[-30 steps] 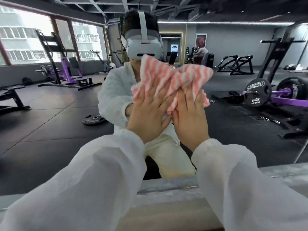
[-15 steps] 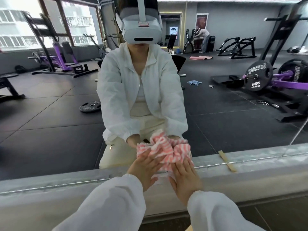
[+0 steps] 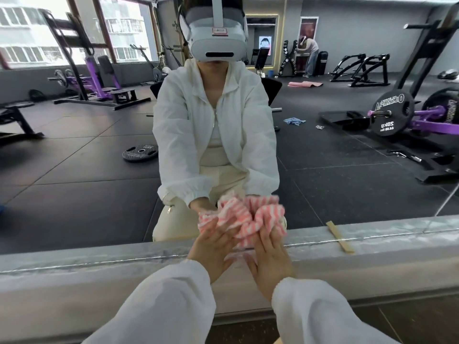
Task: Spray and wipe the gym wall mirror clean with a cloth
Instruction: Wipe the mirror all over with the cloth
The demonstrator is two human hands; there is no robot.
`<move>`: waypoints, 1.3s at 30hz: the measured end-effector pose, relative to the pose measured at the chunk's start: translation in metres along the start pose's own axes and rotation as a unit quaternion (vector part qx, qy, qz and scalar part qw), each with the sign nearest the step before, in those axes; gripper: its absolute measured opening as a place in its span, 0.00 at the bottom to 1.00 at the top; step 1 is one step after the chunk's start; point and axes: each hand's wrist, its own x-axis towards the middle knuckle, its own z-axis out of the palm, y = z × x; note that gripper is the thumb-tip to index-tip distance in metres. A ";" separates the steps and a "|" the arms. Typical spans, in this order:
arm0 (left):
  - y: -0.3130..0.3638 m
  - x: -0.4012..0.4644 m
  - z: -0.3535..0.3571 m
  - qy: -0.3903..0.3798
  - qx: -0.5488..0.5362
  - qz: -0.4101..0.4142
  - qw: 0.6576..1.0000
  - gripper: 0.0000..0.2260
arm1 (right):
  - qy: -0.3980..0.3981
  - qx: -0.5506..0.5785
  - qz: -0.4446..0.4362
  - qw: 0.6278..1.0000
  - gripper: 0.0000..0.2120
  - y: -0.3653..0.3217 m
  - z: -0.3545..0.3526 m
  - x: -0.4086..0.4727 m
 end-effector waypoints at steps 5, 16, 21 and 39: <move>-0.051 0.018 -0.065 0.250 0.015 -0.127 0.960 0.26 | 0.231 0.093 -0.075 0.966 0.26 -0.021 -0.093 0.067; -0.080 0.007 -0.062 0.283 0.011 -0.120 0.951 0.24 | 0.278 0.010 -0.170 0.945 0.23 -0.034 -0.107 0.094; -0.035 -0.027 0.003 0.057 0.003 -0.002 0.998 0.23 | 0.134 -0.072 -0.209 0.966 0.27 -0.014 -0.007 0.031; -0.153 -0.017 -0.128 0.430 -0.078 -0.261 0.861 0.22 | 0.291 0.185 -0.122 0.931 0.26 -0.102 -0.182 0.144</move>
